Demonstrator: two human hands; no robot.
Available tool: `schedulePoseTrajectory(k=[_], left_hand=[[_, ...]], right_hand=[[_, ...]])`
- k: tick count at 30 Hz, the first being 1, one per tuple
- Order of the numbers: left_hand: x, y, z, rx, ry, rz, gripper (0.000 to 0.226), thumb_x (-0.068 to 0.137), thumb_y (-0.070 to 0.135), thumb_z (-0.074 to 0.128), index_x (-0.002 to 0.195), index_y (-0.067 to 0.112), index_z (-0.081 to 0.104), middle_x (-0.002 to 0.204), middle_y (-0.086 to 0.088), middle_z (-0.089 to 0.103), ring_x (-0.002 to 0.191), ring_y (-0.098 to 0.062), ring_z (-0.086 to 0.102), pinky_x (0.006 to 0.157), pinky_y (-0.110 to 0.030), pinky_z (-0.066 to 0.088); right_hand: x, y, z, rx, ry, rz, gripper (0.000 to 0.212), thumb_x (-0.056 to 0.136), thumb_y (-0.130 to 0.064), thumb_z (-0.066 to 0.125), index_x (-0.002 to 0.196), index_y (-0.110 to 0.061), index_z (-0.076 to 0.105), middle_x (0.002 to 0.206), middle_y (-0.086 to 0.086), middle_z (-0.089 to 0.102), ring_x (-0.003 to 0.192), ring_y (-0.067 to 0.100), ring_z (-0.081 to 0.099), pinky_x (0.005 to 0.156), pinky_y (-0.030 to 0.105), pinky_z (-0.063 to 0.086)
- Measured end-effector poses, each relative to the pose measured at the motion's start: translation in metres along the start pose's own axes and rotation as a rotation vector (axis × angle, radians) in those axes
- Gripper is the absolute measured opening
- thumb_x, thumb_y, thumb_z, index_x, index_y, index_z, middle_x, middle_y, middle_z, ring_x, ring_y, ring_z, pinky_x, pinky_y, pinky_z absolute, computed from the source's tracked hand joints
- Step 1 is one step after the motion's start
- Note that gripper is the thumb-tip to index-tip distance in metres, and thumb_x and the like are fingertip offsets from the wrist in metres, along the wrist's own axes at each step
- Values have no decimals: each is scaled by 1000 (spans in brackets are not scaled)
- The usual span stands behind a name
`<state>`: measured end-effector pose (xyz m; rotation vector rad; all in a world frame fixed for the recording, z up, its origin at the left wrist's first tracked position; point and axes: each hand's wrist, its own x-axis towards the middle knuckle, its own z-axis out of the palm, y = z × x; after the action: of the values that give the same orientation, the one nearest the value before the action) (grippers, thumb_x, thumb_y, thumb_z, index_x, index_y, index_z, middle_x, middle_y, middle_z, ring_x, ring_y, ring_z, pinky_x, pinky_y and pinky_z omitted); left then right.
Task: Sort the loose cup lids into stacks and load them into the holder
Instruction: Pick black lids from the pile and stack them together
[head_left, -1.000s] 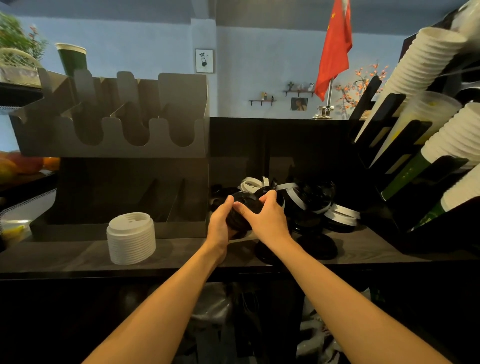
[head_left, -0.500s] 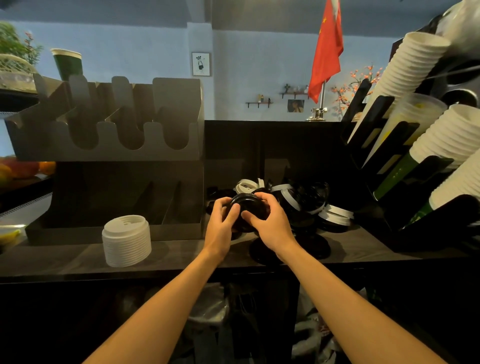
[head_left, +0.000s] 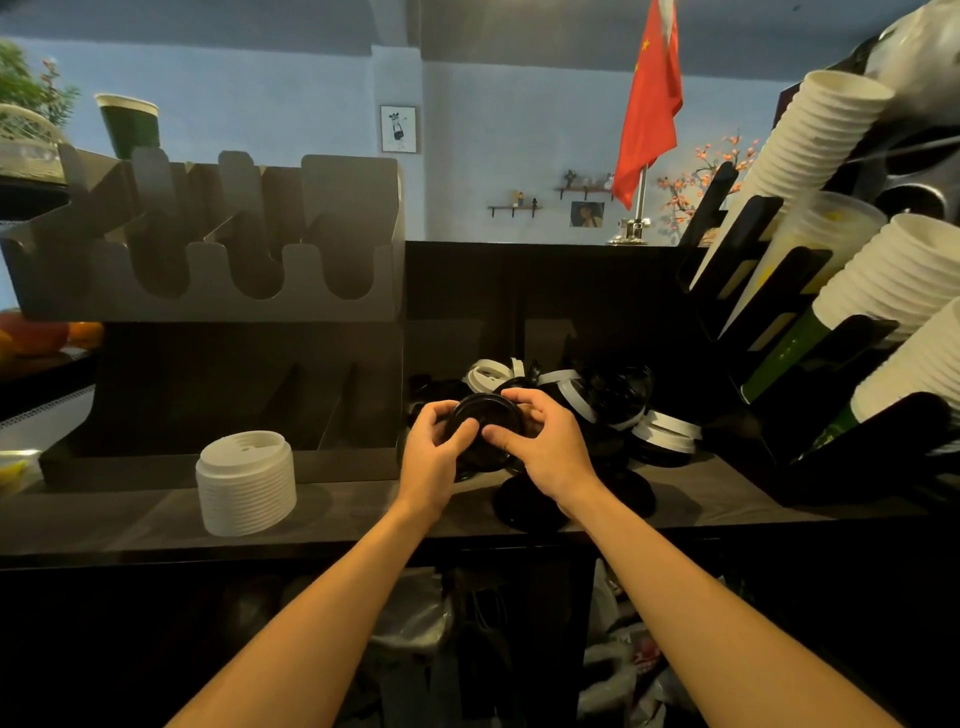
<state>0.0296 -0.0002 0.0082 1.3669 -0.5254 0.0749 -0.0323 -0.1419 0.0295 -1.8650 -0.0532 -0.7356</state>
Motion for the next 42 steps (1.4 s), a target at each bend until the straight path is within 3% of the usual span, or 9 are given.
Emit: schedulePoseTrajectory(k=[4,11,14,18,20,25,30,36,42], left_hand=[[2,-1,-4,-35,37,-69,25,97,17,65,121,12,60,116,-11,71,105,-26,70,79,-38,60],[3,4,-4,-163,-40,-218,27,90,24,70,112,11,66,112,-13,71,108,-32,69,80,-39,57],[2,6,-6,-118,-63,-228,39,84,32,74,114,8,70,109,-12,75,107,-30,71,85,-40,58],[2,9,-27,-120,214,-180,39,93,33,70,121,6,66,111,-10,73,105,-26,71,90,-41,58],[-1,9,-37,-37,307,-140,47,91,41,72,122,7,65,112,-8,72,108,-24,69,96,-43,55],[-7,7,-40,-66,373,-195,48,87,42,75,120,9,65,114,-7,70,115,-26,64,106,-46,49],[-6,10,-39,-140,424,-261,20,90,33,73,84,21,59,95,-4,67,101,-23,64,100,-41,50],[-6,10,-43,-191,461,-272,28,91,32,73,102,7,67,97,-4,69,93,-17,64,89,-34,51],[-10,10,-41,-208,474,-275,23,95,32,68,90,12,59,96,1,63,88,-11,56,86,-31,39]], right_hand=[[1,0,-5,-35,-132,70,61,83,-34,79,136,-29,50,119,-12,61,105,-3,55,86,19,49],[5,-2,-13,-89,-185,71,55,83,-21,80,132,-27,55,120,-8,63,114,10,59,94,33,55],[3,-6,-18,-129,-238,68,56,87,-28,76,137,-25,51,122,-5,63,107,6,60,87,25,53],[1,-10,-18,-300,-141,69,42,101,-44,52,138,-25,48,115,-8,58,105,10,58,91,32,51],[0,-4,-8,-530,-114,-16,38,100,-44,51,133,-26,51,119,-7,56,108,12,56,89,36,51],[-2,16,27,-786,-417,-187,48,99,-45,53,139,-18,46,131,3,47,121,23,48,96,39,46],[14,9,38,-1144,-302,-465,51,98,-45,52,138,-13,49,135,9,51,123,28,48,101,39,40],[21,7,66,-1358,-583,-79,79,94,-73,29,147,-15,40,139,16,51,129,34,46,107,45,31],[11,3,54,-924,-370,-46,80,81,-65,66,143,-25,37,132,6,56,127,27,50,116,45,25]])
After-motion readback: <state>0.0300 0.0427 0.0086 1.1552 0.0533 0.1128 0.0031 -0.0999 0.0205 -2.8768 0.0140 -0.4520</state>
